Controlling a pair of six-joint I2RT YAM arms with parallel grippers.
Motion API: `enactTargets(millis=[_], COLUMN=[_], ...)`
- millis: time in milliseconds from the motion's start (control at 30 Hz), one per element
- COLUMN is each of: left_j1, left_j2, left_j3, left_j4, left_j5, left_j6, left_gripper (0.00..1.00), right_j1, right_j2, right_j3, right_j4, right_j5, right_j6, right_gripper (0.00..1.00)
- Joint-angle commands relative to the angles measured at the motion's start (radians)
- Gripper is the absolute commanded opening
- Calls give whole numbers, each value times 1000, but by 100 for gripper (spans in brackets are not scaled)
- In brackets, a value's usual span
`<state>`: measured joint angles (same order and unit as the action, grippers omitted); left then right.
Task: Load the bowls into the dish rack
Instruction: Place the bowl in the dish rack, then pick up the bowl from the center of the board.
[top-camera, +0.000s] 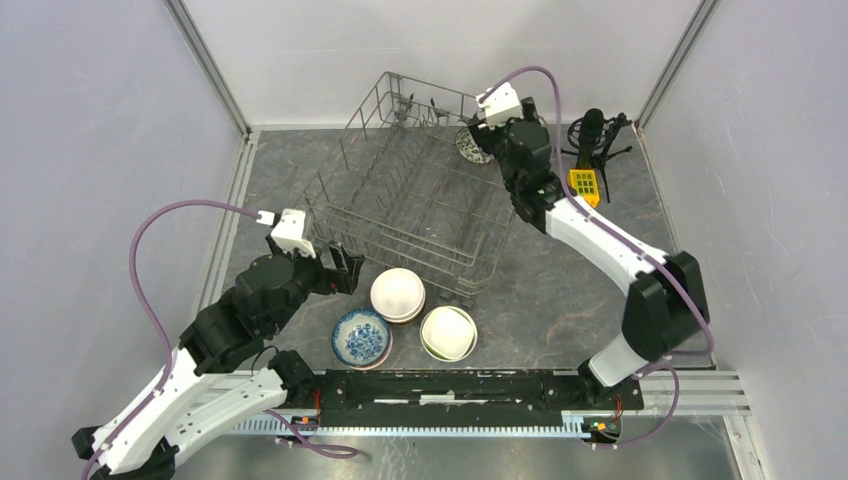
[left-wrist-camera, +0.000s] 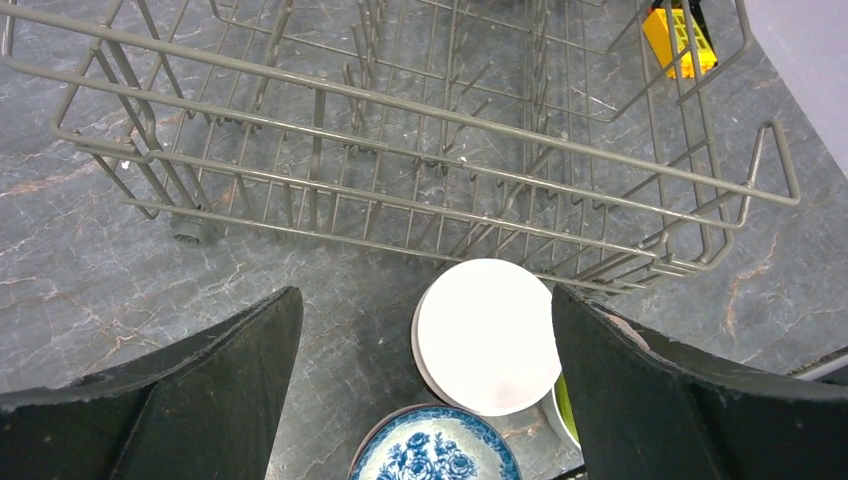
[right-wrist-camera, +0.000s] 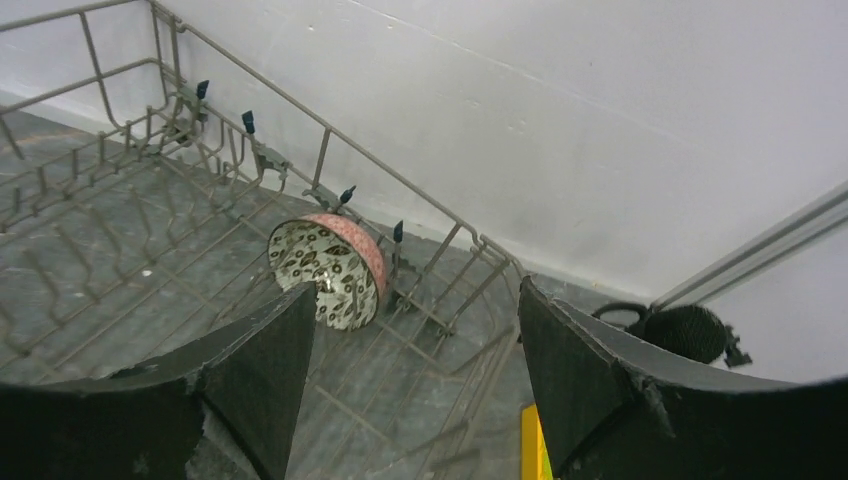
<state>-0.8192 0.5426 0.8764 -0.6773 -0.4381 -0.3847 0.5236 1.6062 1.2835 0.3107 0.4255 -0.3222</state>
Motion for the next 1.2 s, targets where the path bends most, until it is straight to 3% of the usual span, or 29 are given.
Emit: enactTargets(millis=[0,433,833,967,1167], left_j1=[6,8,8,8,-3], left_j2=[-12,-12,-3,24,116], left_j3=[-7,-3,-3,-11,-34], left_j4=[40,43,54,71,80], left_j5=[20,73,148,256,425], left_j6=[52,50,52,-7,-127], left_gripper=[100,100,100,100,98], right_j1=[-1,2,39,52,55], right_j2=[-166,-612,-795,-838,-896], right_j3=[-90,-319,-339,-375,-405], right_j4=[-58,-307,-543,-609,-785], right_j5=[-41,-310,-731,-739,-620], right_j6=[196,369,437,423,370], right_gripper=[79,78,70,69,68])
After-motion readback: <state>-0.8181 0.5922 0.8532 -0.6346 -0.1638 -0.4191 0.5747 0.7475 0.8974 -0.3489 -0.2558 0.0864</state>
